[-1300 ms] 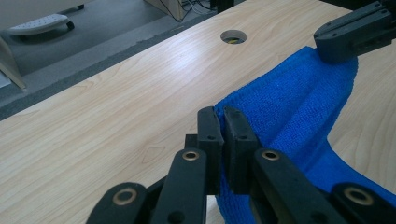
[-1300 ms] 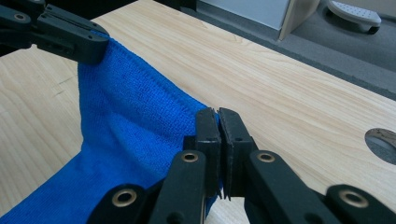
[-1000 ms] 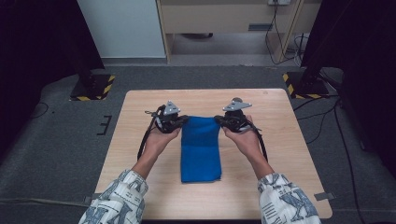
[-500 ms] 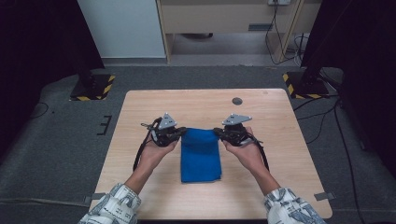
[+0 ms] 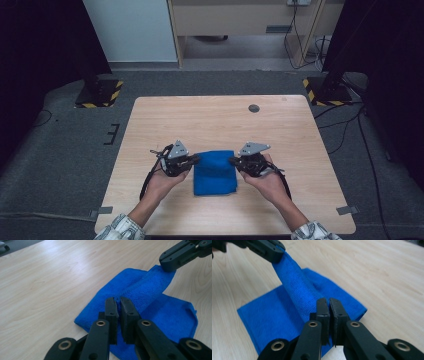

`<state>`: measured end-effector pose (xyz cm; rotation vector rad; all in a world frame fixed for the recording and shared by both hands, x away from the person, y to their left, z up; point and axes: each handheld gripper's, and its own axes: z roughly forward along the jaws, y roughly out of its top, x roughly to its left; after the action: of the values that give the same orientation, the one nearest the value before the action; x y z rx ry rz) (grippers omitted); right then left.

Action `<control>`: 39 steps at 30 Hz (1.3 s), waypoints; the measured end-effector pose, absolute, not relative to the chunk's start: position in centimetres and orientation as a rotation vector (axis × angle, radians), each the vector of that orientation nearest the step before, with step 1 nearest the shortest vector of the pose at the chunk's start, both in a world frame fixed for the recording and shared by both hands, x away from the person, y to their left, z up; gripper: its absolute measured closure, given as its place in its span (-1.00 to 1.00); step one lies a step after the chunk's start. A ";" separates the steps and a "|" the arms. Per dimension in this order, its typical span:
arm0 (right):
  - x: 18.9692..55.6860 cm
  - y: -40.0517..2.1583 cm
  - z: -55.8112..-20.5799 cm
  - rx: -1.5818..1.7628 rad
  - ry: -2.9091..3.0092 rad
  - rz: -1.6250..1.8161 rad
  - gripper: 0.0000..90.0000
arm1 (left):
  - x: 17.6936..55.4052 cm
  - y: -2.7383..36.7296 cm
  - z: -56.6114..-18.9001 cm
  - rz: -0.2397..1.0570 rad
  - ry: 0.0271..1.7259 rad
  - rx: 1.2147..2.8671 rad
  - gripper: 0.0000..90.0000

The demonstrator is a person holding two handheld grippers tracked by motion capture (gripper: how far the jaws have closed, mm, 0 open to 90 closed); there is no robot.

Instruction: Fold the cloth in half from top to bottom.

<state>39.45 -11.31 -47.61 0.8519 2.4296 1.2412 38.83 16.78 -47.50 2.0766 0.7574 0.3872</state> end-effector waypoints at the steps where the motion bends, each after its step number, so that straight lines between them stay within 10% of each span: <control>1: 39.3 -11.3 -47.9 0.845 2.435 1.237 0.93 | 38.6 16.8 -47.7 0.383 0.756 2.079 0.89; 27: 36.6 -11.9 -49.8 0.804 2.467 1.228 0.86 | 35.9 17.4 -49.9 0.277 0.770 2.074 0.79; 39: 34.5 -12.3 -49.4 0.794 2.486 1.261 0.40 | 33.2 17.9 -50.4 0.256 0.750 2.085 0.32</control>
<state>34.54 -12.32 -49.36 0.7939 2.4860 1.2607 33.17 17.90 -50.36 2.0847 0.7503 0.2557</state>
